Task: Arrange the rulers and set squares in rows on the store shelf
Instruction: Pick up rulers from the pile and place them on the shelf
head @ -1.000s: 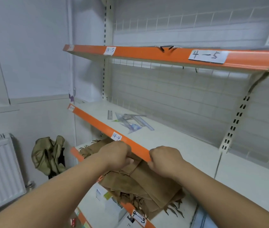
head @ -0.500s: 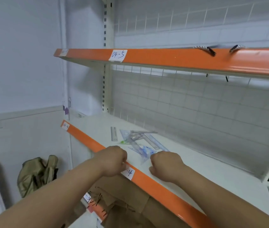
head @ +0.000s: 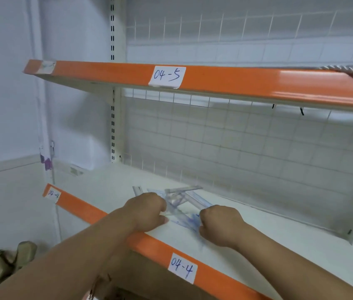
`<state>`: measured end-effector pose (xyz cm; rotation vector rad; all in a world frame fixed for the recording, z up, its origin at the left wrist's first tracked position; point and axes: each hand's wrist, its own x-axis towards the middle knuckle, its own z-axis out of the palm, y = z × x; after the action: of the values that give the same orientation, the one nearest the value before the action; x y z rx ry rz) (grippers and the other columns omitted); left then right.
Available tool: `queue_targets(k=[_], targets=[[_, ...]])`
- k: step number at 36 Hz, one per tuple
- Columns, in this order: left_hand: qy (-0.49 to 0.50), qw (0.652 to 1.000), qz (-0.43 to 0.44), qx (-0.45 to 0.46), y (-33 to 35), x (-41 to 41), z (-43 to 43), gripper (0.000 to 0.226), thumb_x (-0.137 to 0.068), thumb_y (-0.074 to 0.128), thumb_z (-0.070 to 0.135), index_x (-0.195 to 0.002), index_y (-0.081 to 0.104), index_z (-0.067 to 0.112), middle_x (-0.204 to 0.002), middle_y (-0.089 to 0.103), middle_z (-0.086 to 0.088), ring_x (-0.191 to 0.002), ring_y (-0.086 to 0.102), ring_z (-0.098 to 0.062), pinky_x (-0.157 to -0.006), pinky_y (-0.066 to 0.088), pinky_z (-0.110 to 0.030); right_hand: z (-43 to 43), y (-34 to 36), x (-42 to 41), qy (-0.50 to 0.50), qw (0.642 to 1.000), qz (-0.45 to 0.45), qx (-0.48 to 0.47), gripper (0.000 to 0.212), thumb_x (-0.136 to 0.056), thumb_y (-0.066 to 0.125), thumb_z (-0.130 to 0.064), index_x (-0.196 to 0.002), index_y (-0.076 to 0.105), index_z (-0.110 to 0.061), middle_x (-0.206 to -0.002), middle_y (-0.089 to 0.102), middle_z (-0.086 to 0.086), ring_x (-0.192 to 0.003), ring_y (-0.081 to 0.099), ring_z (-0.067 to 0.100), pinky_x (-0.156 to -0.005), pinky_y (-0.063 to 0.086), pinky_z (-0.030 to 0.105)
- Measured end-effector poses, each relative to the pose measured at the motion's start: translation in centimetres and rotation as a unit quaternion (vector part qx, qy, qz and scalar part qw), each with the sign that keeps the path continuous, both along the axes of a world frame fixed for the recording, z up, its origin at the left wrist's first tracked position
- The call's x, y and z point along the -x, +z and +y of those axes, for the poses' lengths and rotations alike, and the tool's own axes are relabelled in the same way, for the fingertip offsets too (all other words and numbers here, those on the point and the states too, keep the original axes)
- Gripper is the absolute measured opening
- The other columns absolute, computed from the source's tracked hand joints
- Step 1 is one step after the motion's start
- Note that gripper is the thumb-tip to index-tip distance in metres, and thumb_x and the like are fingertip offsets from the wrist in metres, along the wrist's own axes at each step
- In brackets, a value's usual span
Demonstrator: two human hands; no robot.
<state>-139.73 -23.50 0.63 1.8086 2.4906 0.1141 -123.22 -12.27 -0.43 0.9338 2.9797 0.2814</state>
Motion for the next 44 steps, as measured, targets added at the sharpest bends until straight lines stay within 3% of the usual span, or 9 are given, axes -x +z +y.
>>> queue_targets(k=[10,14,19,23,26,29,33,41,44], targets=[[-0.075,0.997,0.011,0.016,1.0,8.4,1.5,0.042,-0.095,0.051,0.041,-0.132,0.052,0.021,-0.13,0.05,-0.001,-0.118,0.05,-0.019,-0.094,0.043,-0.03,-1.5,0.3,6.2,-0.095,0.995,0.003,0.002,0.01,-0.092,0.046,-0.027,-0.086,0.045,-0.02,-0.099,0.06,0.006,-0.086,0.052,0.024,-0.056,0.028,0.025],[-0.086,0.996,0.005,0.022,1.0,11.0,2.1,0.042,-0.095,0.052,0.043,-0.132,0.051,0.023,-0.129,0.049,0.001,-0.117,0.05,-0.019,-0.092,0.042,-0.029,-2.3,0.1,7.1,-0.122,0.992,-0.001,-0.004,0.014,-0.093,0.045,-0.029,-0.086,0.048,-0.018,-0.092,0.057,0.004,-0.08,0.048,0.021,-0.05,0.025,0.024],[-0.107,0.994,0.009,0.025,0.6,13.3,3.0,0.042,-0.095,0.051,0.044,-0.132,0.05,0.024,-0.128,0.049,0.001,-0.116,0.049,-0.018,-0.093,0.042,-0.029,-2.5,-0.2,6.8,-0.173,0.985,-0.004,0.007,0.015,-0.094,0.044,-0.032,-0.093,0.054,-0.02,-0.11,0.064,0.004,-0.088,0.055,0.022,-0.069,0.036,0.027],[-0.115,0.993,0.006,0.038,-0.4,14.3,3.5,0.042,-0.095,0.051,0.044,-0.132,0.05,0.024,-0.13,0.048,0.001,-0.117,0.048,-0.017,-0.092,0.041,-0.027,-1.9,-0.7,6.1,-0.2,0.98,0.002,0.009,0.02,-0.096,0.043,-0.035,-0.081,0.047,-0.022,-0.092,0.061,-0.001,-0.081,0.049,0.018,-0.06,0.035,0.023],[-0.119,0.992,0.014,0.042,-0.8,14.8,4.1,0.041,-0.095,0.051,0.042,-0.132,0.05,0.024,-0.131,0.047,0.001,-0.117,0.048,-0.017,-0.092,0.041,-0.027,-1.5,-1.0,5.6,-0.212,0.977,0.006,0.018,0.039,-0.097,0.042,-0.037,-0.062,0.031,-0.024,-0.065,0.036,-0.011,-0.078,0.044,0.017,-0.048,0.022,0.02],[-0.115,0.992,0.022,0.045,-1.4,15.0,4.6,0.037,-0.095,0.052,0.034,-0.131,0.05,0.025,-0.132,0.047,0.001,-0.118,0.049,-0.017,-0.093,0.041,-0.027,-1.1,-1.2,5.3,-0.215,0.976,-0.01,0.023,0.042,-0.097,0.041,-0.036,-0.061,0.024,-0.026,-0.064,0.029,-0.012,-0.078,0.042,0.018,-0.048,0.02,0.019],[-0.112,0.99,0.056,0.067,-2.3,15.4,4.9,0.032,-0.096,0.051,0.027,-0.128,0.053,0.024,-0.133,0.048,0.0,-0.121,0.049,-0.019,-0.098,0.043,-0.03,-0.4,-1.3,5.0,-0.218,0.975,-0.033,0.032,0.04,-0.099,0.037,-0.035,-0.062,0.025,-0.025,-0.064,0.032,-0.009,-0.056,0.033,0.009,-0.047,0.021,0.02],[-0.092,0.989,0.072,0.09,-3.3,16.3,5.2,0.034,-0.096,0.051,0.028,-0.129,0.053,0.021,-0.134,0.047,-0.001,-0.123,0.048,-0.019,-0.099,0.044,-0.032,1.2,-2.5,4.4,-0.223,0.973,-0.035,0.05,0.032,-0.095,0.042,-0.023,-0.066,0.03,-0.025,-0.077,0.049,-0.005,-0.081,0.043,0.019,-0.049,0.022,0.019],[-0.091,0.992,0.045,0.079,-3.4,16.1,5.4,0.037,-0.096,0.052,0.032,-0.131,0.053,0.022,-0.134,0.047,-0.001,-0.122,0.048,-0.018,-0.099,0.043,-0.03,1.9,-3.1,4.0,-0.221,0.974,-0.028,0.046,0.011,-0.093,0.043,-0.017,-0.084,0.041,-0.023,-0.069,0.035,-0.011,-0.081,0.043,0.019,-0.048,0.022,0.019]])
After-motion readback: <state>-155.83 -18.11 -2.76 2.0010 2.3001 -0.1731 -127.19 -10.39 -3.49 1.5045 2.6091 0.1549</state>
